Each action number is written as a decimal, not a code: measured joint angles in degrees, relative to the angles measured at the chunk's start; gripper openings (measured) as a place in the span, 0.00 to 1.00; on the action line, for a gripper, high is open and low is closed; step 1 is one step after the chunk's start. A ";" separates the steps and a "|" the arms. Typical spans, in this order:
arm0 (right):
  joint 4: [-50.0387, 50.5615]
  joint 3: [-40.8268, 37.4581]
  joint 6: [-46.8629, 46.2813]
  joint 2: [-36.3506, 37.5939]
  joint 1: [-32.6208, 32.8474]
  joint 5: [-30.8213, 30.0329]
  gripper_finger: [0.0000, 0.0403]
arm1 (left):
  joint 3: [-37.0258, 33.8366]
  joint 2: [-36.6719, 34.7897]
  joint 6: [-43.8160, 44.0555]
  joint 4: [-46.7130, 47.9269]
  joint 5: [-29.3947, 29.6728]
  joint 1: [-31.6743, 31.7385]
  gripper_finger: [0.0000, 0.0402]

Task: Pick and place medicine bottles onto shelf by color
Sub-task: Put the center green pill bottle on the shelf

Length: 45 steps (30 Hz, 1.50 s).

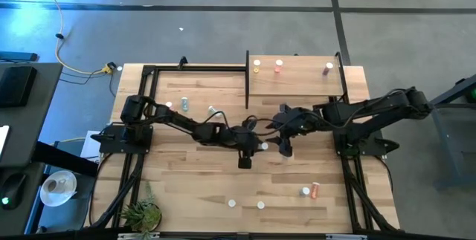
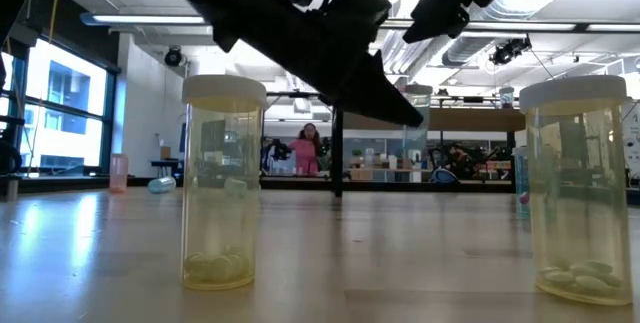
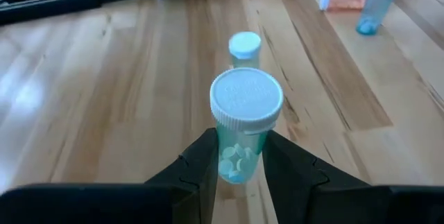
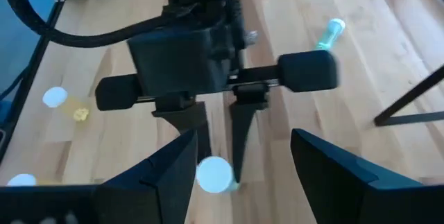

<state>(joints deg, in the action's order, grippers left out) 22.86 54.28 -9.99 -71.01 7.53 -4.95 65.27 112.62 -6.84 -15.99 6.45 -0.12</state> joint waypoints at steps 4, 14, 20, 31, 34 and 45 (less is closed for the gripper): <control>1.53 -0.02 0.01 -0.78 0.02 0.46 0.56 | 1.50 0.00 0.09 0.15 0.25 0.02 0.24; 3.75 -0.02 0.60 -1.74 0.02 2.52 0.56 | 5.59 0.00 0.82 1.92 4.55 0.04 0.24; 5.79 -0.02 0.52 -1.77 0.02 2.38 0.56 | 6.68 0.00 2.46 2.59 5.82 0.04 0.24; 6.79 -0.02 0.42 -1.77 0.02 0.21 0.56 | 6.68 0.00 7.08 2.01 7.72 0.15 0.24; 6.94 -0.02 0.42 -1.77 0.02 -1.02 0.56 | 6.68 0.00 8.25 1.58 7.72 0.15 0.24; 7.22 -0.02 0.40 -1.77 0.02 -1.05 0.56 | 6.68 0.00 9.89 1.05 7.70 0.15 0.24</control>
<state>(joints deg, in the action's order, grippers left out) 30.09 54.26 -9.58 -72.77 7.55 -6.00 71.94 112.62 3.05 -14.94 14.15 0.03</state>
